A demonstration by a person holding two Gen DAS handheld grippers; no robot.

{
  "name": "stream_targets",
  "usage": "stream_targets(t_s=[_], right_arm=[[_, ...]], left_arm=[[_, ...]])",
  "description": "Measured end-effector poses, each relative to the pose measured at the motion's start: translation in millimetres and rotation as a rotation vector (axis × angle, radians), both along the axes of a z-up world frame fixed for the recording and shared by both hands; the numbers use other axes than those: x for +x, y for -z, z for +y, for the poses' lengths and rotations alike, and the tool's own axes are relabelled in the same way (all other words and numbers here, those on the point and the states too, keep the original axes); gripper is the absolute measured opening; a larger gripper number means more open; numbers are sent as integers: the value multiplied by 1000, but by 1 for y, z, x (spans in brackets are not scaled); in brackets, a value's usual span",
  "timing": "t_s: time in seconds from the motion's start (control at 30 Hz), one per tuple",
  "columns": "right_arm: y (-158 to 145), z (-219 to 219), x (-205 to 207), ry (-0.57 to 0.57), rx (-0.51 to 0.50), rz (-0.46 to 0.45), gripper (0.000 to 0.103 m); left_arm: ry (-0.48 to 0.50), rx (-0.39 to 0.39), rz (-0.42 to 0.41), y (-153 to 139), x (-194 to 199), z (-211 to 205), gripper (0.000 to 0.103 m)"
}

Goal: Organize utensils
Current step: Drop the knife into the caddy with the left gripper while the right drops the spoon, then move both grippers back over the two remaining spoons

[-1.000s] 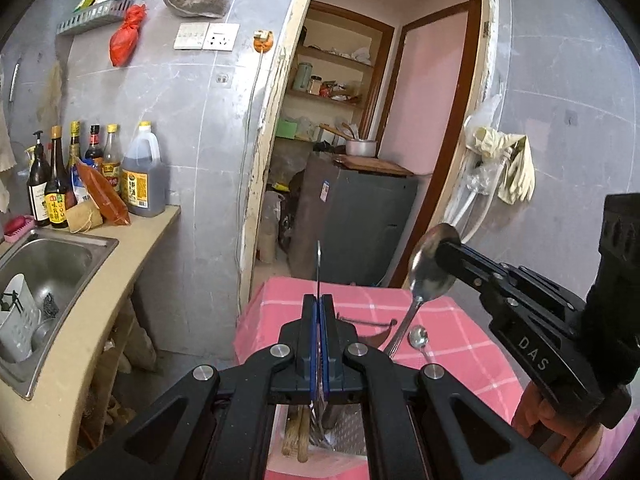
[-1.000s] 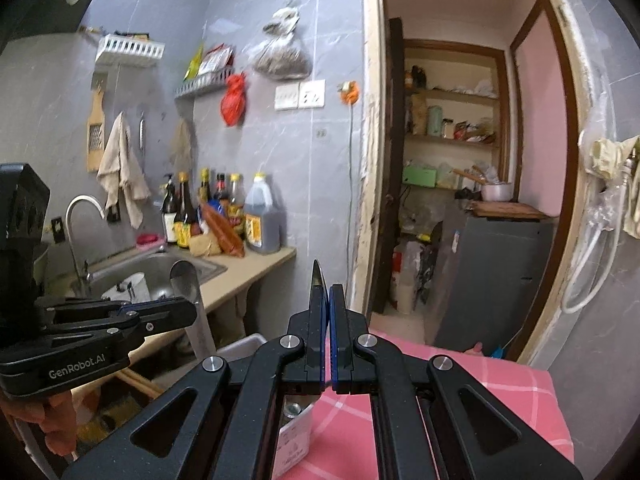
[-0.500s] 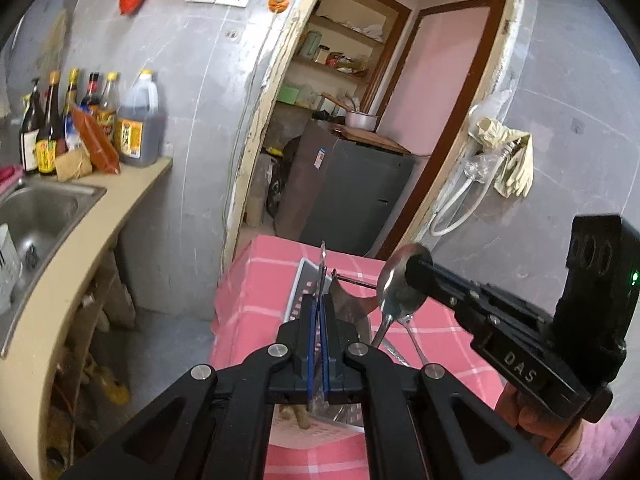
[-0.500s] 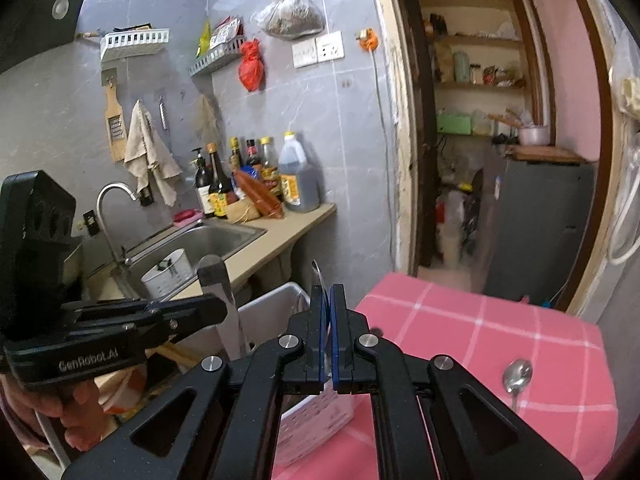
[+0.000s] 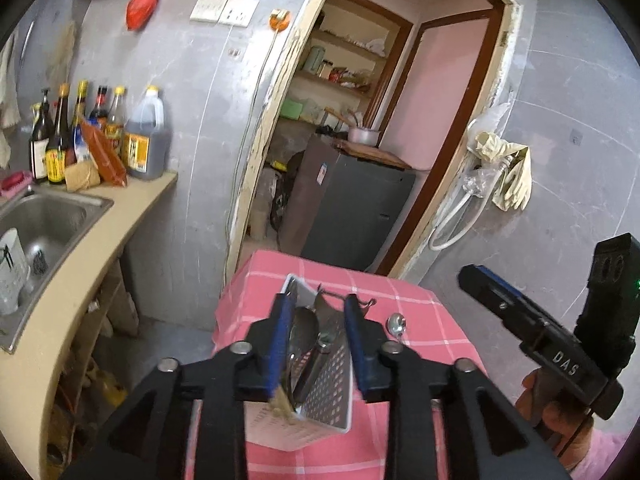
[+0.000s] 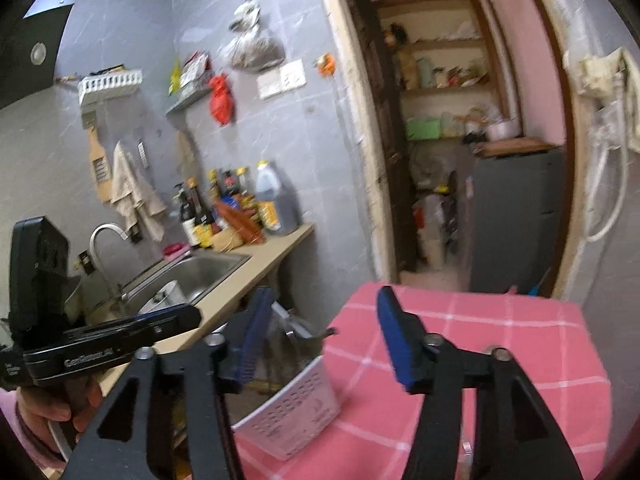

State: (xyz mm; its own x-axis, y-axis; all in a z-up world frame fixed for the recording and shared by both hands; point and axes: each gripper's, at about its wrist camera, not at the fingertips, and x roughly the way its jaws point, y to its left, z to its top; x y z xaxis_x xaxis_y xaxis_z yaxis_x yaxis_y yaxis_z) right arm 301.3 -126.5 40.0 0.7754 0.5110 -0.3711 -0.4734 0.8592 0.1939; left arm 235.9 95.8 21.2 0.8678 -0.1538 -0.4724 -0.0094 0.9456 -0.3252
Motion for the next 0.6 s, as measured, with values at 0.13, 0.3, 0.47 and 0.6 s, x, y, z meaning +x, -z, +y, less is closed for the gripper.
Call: stream_targets(t_s=[0.13, 0.3, 0.47, 0.6], right_arm=[[-11, -24, -9, 101, -3, -54, 78], [-20, -53, -17, 203, -27, -89, 102], [-19, -83, -27, 270, -67, -114, 102], [-17, -104, -33, 303, -78, -117, 102]], left_arm=[[-17, 57, -48, -10, -5, -16, 62], [-42, 123, -108, -20, -12, -39, 95], [-55, 170, -150, -22, -13, -65, 103], [-48, 209, -155, -20, -8, -85, 103]])
